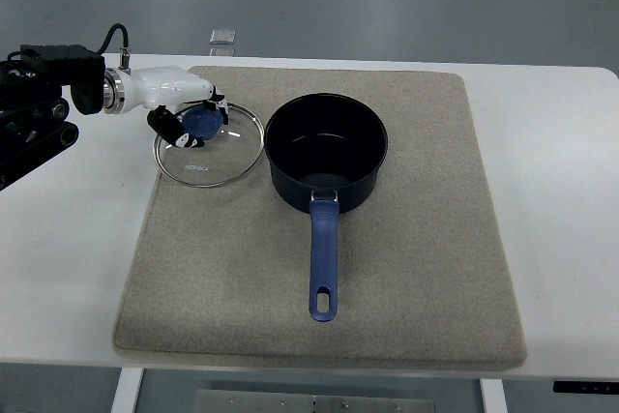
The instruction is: Open pot lid and place left with left hand
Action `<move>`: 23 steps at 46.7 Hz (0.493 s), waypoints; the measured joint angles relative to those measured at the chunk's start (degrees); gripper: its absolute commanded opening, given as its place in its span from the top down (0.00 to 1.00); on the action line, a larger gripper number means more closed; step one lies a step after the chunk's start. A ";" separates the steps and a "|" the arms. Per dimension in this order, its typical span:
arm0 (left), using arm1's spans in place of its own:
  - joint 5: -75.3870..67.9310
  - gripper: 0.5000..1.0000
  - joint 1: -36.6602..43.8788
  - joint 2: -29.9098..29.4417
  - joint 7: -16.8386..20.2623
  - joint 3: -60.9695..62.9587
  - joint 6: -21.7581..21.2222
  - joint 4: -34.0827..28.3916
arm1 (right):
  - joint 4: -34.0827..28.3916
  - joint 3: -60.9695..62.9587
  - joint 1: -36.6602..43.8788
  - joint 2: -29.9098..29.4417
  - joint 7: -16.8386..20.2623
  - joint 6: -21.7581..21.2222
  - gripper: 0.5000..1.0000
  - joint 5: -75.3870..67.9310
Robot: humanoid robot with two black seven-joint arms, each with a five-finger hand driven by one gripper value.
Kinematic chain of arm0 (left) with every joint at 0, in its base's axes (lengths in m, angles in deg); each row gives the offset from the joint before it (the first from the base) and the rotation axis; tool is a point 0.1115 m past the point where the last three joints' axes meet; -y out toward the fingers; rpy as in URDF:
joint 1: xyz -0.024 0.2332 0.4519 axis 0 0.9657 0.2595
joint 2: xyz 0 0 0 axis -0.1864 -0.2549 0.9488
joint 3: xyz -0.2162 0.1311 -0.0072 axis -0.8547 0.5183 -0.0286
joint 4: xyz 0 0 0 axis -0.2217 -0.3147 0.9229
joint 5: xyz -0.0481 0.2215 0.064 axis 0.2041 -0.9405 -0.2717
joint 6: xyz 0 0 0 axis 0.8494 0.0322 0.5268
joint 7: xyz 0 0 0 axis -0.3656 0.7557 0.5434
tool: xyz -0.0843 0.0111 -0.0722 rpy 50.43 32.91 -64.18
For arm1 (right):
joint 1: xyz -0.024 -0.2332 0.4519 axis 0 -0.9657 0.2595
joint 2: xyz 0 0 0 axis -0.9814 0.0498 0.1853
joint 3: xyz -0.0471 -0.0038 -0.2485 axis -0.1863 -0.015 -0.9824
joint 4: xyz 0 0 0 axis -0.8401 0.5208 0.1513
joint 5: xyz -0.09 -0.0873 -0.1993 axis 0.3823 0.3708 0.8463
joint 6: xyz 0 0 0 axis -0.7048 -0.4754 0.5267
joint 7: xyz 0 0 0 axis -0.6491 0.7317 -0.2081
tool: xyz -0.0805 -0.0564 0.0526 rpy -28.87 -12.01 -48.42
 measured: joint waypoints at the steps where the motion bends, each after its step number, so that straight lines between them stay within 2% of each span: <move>1: 0.02 0.11 0.02 -0.01 0.00 0.00 0.00 0.01 | 0.00 -0.01 0.00 0.00 0.00 0.00 0.17 0.00; 7: 0.04 0.07 0.36 -0.20 0.00 0.00 0.25 0.07 | 0.00 -0.01 0.01 0.00 0.00 0.00 0.17 0.00; 9: 0.11 0.02 0.38 -0.31 0.00 0.00 0.43 0.16 | 0.00 -0.02 0.03 0.00 0.00 0.00 0.17 0.00; 17: 0.68 0.02 0.26 -0.90 0.01 -0.09 0.59 0.91 | 0.00 -0.02 0.02 0.00 -0.01 0.00 0.17 0.00; 23: 7.10 0.02 0.05 -2.10 0.09 -0.21 0.55 0.94 | 0.00 -0.01 0.01 0.00 -0.01 0.00 0.17 0.00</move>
